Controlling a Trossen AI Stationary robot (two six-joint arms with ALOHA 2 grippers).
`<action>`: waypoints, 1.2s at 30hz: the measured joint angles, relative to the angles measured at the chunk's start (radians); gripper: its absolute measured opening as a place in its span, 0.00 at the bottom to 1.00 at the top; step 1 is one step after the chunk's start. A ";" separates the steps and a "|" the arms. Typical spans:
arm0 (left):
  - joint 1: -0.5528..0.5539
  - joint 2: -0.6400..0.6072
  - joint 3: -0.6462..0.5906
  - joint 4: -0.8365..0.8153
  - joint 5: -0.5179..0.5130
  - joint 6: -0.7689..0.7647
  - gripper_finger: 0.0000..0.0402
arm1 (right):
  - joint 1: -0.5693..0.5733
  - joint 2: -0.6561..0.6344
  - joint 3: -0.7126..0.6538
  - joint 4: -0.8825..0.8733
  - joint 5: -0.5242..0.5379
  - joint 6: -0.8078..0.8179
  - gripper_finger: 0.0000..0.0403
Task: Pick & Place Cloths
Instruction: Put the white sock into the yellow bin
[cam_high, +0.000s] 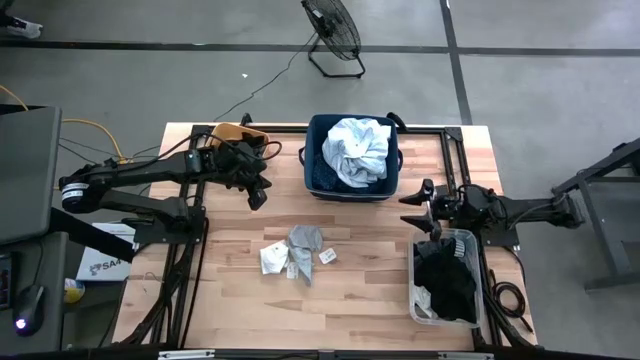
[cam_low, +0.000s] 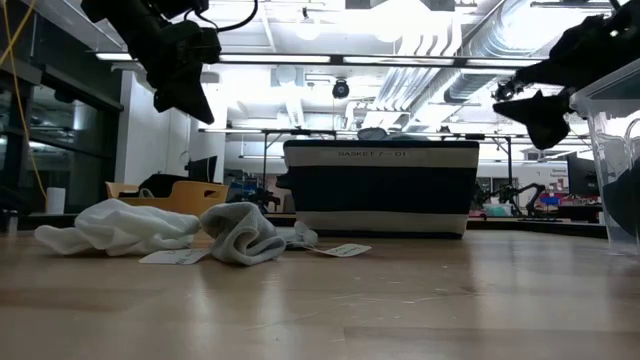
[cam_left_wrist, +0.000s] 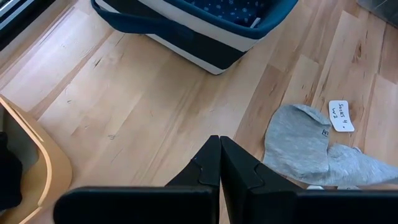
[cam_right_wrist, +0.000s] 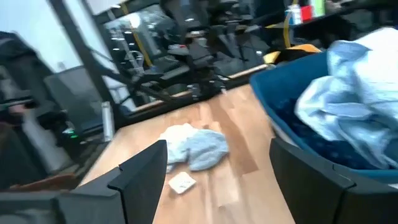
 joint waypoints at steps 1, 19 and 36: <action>0.000 0.000 0.000 0.000 0.000 0.000 0.00 | 0.000 -0.011 0.000 -0.005 -0.014 -0.002 0.68; 0.000 0.000 0.000 0.002 0.033 0.079 0.00 | 0.000 -0.038 -0.001 -0.010 -0.055 0.026 0.68; -0.177 0.172 0.000 0.055 0.073 -0.035 0.28 | 0.000 -0.037 -0.001 -0.007 -0.055 0.023 0.68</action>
